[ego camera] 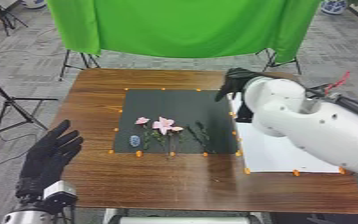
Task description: Arrange flowers
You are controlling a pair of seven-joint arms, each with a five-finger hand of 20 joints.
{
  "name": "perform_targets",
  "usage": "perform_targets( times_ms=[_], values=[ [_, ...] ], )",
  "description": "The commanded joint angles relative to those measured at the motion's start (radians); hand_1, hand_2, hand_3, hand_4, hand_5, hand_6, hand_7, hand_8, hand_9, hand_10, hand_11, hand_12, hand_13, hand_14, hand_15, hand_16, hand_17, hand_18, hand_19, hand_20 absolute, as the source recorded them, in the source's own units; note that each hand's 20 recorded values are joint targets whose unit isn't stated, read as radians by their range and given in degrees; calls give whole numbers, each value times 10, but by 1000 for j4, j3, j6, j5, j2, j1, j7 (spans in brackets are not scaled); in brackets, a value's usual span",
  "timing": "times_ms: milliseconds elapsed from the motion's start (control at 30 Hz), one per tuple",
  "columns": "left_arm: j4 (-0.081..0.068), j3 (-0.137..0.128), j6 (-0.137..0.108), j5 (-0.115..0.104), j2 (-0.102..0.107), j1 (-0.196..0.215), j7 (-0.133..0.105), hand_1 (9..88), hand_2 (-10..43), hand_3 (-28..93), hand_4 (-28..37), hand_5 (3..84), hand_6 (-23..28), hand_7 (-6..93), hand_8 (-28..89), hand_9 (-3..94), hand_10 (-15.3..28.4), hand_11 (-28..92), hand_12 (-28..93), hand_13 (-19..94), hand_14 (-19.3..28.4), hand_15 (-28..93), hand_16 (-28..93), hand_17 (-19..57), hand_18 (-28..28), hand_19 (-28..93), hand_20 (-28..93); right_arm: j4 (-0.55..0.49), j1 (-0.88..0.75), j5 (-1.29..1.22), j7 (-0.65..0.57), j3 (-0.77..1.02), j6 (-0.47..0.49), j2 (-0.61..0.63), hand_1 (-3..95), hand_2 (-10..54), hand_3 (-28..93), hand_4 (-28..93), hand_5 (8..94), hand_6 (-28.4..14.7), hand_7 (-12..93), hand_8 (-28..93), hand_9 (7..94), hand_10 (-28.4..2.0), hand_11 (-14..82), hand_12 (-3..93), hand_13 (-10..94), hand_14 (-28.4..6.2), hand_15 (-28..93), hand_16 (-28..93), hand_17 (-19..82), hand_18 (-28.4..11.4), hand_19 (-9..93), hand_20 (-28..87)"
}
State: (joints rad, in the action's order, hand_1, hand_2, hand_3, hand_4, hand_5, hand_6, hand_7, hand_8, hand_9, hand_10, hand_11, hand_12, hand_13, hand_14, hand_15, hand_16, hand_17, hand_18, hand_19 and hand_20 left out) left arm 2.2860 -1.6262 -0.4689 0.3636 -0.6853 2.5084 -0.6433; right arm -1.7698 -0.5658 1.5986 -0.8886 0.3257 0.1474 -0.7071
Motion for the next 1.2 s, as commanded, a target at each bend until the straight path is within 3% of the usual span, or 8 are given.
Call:
perform_targets(
  times_ms=[33, 100, 233, 267, 400, 467, 533, 1200],
  values=[
    [1, 0, 1, 10, -8, -13, 13, 304, 69, 661, -209, 391, 104, 99, -78, 323, 190, 289, 105, 182, 238, 489, -115, -94, 205, 436, 81, 109, 29, -29, -114, 2, 37, 108, 311, -31, 760, -220, 457, -84, 142, -84, 481, -222, 126, 146, 663, -107, 800, 107, 480, -172, 932, 272],
    [0, 5, 0, -6, 10, -12, 2, 304, 69, 661, -210, 391, 104, 99, -78, 323, 191, 289, 106, 182, 238, 489, -114, -94, 205, 436, 81, 124, 16, -45, -129, 13, 28, 118, 310, -30, 759, -220, 452, -85, 139, -83, 476, -224, 121, 145, 661, -109, 800, 106, 480, -171, 932, 271],
    [-2, 11, 3, -1, 1, -21, 10, 304, 69, 660, -209, 391, 104, 99, -78, 324, 190, 291, 106, 182, 238, 489, -115, -94, 205, 436, 81, 141, -5, -43, -134, 18, 30, 121, 310, -30, 758, -221, 448, -85, 139, -82, 471, -225, 118, 145, 662, -109, 801, 102, 480, -172, 932, 267],
    [-2, 16, -2, -13, 15, -19, -4, 303, 69, 661, -208, 391, 104, 99, -78, 324, 190, 291, 106, 182, 238, 489, -115, -94, 205, 436, 81, 146, -15, -39, -133, 27, 39, 116, 311, -30, 758, -222, 448, -85, 139, -82, 471, -225, 118, 145, 661, -109, 802, 102, 480, -172, 932, 267],
    [-3, 20, -2, -22, 23, -23, -17, 304, 70, 659, -208, 391, 104, 99, -78, 323, 190, 291, 105, 182, 238, 489, -115, -94, 205, 436, 81, 168, -29, -42, -143, 39, 63, 94, 312, -31, 758, -223, 448, -84, 139, -82, 471, -223, 117, 145, 662, -109, 803, 99, 481, -172, 932, 265],
    [-3, 18, 2, -12, 15, -28, -5, 304, 70, 659, -208, 391, 104, 99, -78, 323, 190, 290, 105, 182, 238, 489, -115, -95, 205, 436, 82, 183, -23, -49, -159, 30, 75, 91, 312, -31, 758, -223, 448, -83, 140, -83, 472, -223, 116, 145, 663, -109, 804, 97, 481, -173, 932, 265],
    [-3, 20, -2, -24, 31, -28, -20, 304, 70, 659, -207, 391, 104, 99, -78, 323, 190, 290, 105, 182, 238, 489, -114, -94, 206, 436, 81, 194, -27, -56, -169, 35, 70, 90, 312, -31, 759, -223, 447, -81, 141, -83, 471, -223, 116, 144, 663, -110, 804, 97, 482, -174, 932, 266],
    [-12, 19, 27, 29, -17, -64, 50, 304, 70, 660, -209, 390, 103, 99, -78, 322, 190, 291, 105, 182, 238, 490, -114, -94, 205, 436, 82, 247, -100, -95, -144, 84, 29, 87, 344, -33, 763, -230, 481, -61, 168, -92, 543, -199, 143, 145, 691, -97, 806, 97, 497, -176, 932, 292]
  ],
)
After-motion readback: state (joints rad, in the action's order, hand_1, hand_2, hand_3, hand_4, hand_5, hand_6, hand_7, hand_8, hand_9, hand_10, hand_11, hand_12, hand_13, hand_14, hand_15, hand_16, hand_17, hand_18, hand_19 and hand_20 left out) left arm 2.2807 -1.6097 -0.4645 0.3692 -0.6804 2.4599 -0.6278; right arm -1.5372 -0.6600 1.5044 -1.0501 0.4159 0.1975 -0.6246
